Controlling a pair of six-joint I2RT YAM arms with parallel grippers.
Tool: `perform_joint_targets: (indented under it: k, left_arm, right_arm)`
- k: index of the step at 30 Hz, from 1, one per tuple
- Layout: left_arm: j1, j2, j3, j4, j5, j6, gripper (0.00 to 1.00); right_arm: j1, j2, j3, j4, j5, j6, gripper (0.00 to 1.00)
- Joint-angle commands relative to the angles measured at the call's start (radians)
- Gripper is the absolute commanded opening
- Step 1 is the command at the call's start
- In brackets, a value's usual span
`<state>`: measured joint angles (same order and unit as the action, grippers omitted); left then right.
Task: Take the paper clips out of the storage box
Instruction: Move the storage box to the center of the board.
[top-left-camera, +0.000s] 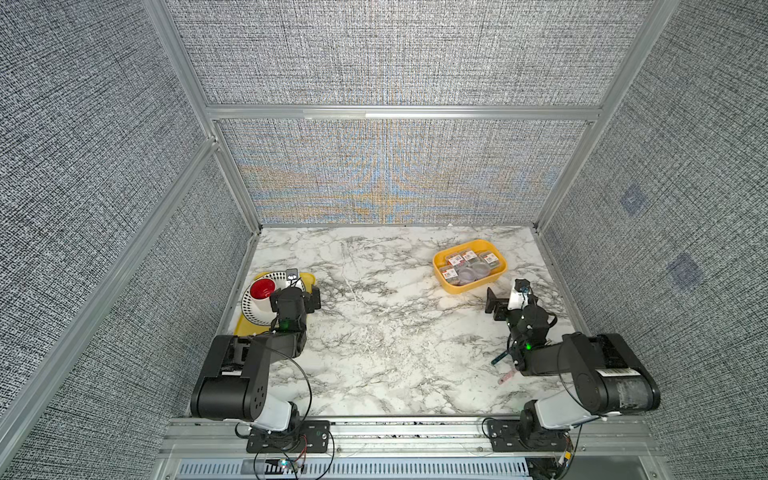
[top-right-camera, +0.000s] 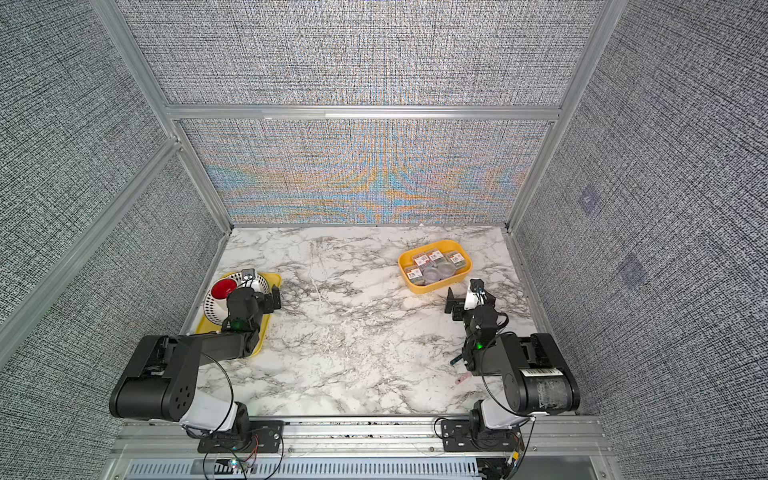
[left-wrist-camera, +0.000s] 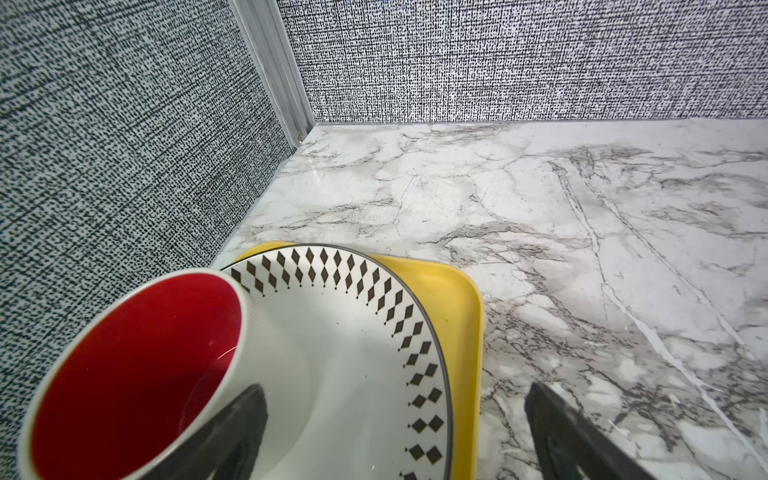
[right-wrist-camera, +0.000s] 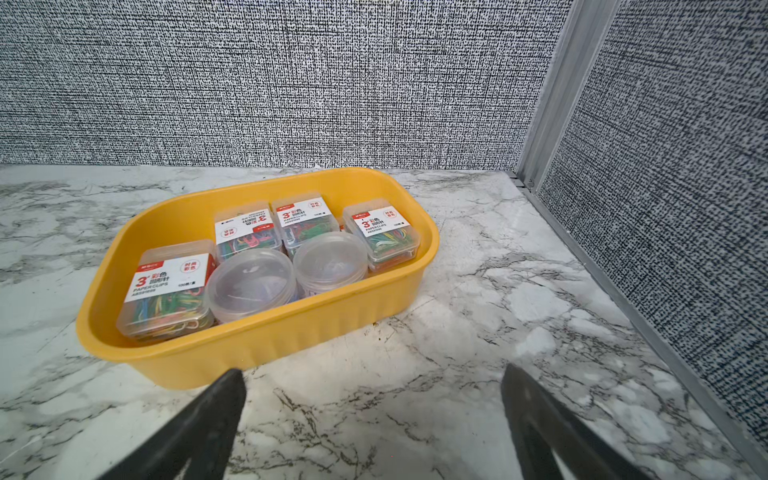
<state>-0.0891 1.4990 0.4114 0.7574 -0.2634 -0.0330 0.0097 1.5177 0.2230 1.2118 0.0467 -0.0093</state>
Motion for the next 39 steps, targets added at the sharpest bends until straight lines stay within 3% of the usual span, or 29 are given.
perform_joint_targets:
  k: [1,20,22,24,25,26,28,30,33,36,39]
  left_arm:
    - [0.000,0.000,0.004,0.009,-0.004,0.002,1.00]
    - [0.004,0.003,0.009,0.005,0.019,0.009,1.00]
    - [0.005,0.001,0.016,-0.007,0.071,0.033,0.93]
    - [0.002,-0.032,0.013,-0.020,0.100,0.049,0.86]
    - [-0.001,-0.069,0.022,-0.056,0.097,0.052,0.85]
    - [-0.029,-0.127,0.067,-0.164,0.025,0.044,0.83]
    - [-0.066,-0.223,0.247,-0.583,-0.083,-0.055,0.83]
    - [-0.080,-0.261,0.433,-0.874,-0.051,-0.153,0.70]
    - [-0.158,-0.281,0.597,-1.108,-0.021,-0.239,0.59]
    - [-0.275,-0.224,0.739,-1.287,-0.012,-0.369,0.49]
    - [-0.444,-0.086,0.903,-1.412,-0.051,-0.458,0.48]
  right_arm:
    - [-0.006,0.001,0.010,0.012,-0.012,0.004,0.99]
    - [-0.010,-0.001,0.010,0.009,-0.019,0.004,0.99]
    - [-0.014,-0.001,0.011,0.008,-0.029,0.008,0.99]
    - [-0.013,-0.026,0.036,-0.037,-0.044,-0.001,0.92]
    - [-0.012,-0.064,0.085,-0.167,-0.033,0.006,0.90]
    - [-0.014,-0.110,0.201,-0.421,0.012,0.055,0.90]
    - [-0.032,-0.125,0.436,-0.777,0.033,0.162,0.90]
    - [-0.011,-0.111,0.630,-0.994,0.030,0.155,0.90]
    - [0.001,-0.067,0.863,-1.308,0.055,0.239,0.90]
    - [0.000,-0.048,0.975,-1.502,-0.003,0.381,0.92]
    - [0.014,-0.090,0.948,-1.544,-0.096,0.491,0.92]
